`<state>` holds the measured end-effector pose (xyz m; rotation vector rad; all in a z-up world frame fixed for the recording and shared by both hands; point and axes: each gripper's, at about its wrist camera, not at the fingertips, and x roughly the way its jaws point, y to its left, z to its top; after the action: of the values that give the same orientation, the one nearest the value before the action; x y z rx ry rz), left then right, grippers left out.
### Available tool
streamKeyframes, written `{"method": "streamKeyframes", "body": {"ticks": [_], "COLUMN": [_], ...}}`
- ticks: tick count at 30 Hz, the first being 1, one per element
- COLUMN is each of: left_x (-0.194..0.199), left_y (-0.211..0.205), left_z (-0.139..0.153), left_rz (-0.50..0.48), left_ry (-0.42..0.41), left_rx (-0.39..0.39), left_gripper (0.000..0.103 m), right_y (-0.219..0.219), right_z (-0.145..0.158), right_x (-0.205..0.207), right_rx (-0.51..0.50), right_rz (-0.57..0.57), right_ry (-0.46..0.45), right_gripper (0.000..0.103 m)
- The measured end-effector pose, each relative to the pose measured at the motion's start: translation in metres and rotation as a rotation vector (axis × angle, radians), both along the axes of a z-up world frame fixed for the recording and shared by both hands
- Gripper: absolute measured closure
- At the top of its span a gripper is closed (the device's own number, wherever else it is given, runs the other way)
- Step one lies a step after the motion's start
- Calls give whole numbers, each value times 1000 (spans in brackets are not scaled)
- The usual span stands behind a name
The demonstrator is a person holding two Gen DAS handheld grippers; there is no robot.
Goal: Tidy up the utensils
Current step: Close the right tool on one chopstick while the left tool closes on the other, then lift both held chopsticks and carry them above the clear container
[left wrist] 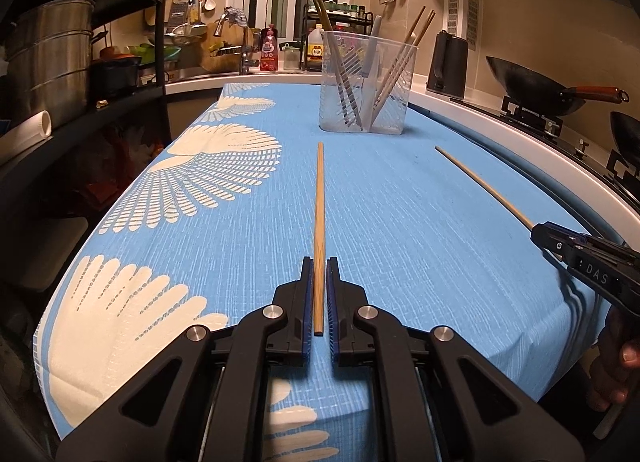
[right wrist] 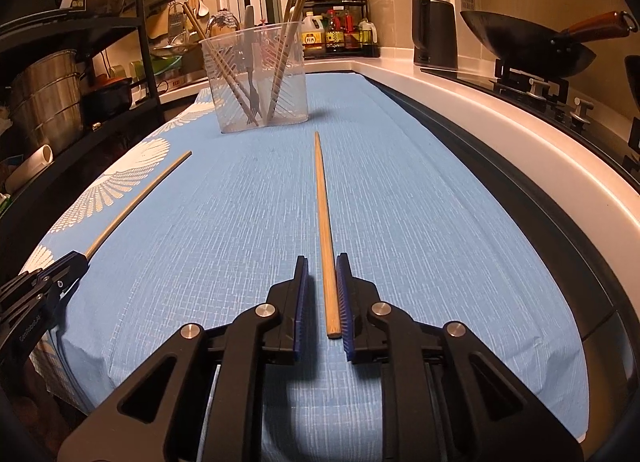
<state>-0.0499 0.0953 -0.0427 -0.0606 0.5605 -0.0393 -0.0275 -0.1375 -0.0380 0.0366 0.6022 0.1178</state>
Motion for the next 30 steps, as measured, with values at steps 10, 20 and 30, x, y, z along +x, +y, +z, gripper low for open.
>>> {"method": "streamKeyframes", "body": {"ticks": [10,20,30], "left_x": [1,-2,-16], "left_y": [-4,-4,-2], "left_z": [-3,-2,22], "left_rz": [9,-3,-5], "left_ry": [-39,-57,-118], "left_rx": [9,27,55], "left_gripper": [96,97,97], "right_y": [1,2,2], "right_z": [-1,0,30], "right_x": [0,0,-10], "right_rx": [-2,-17,-41], "right_rz": [-7,2,0], "right_ry": [-13,-21,-97], "right_gripper": [90,96,96]}}
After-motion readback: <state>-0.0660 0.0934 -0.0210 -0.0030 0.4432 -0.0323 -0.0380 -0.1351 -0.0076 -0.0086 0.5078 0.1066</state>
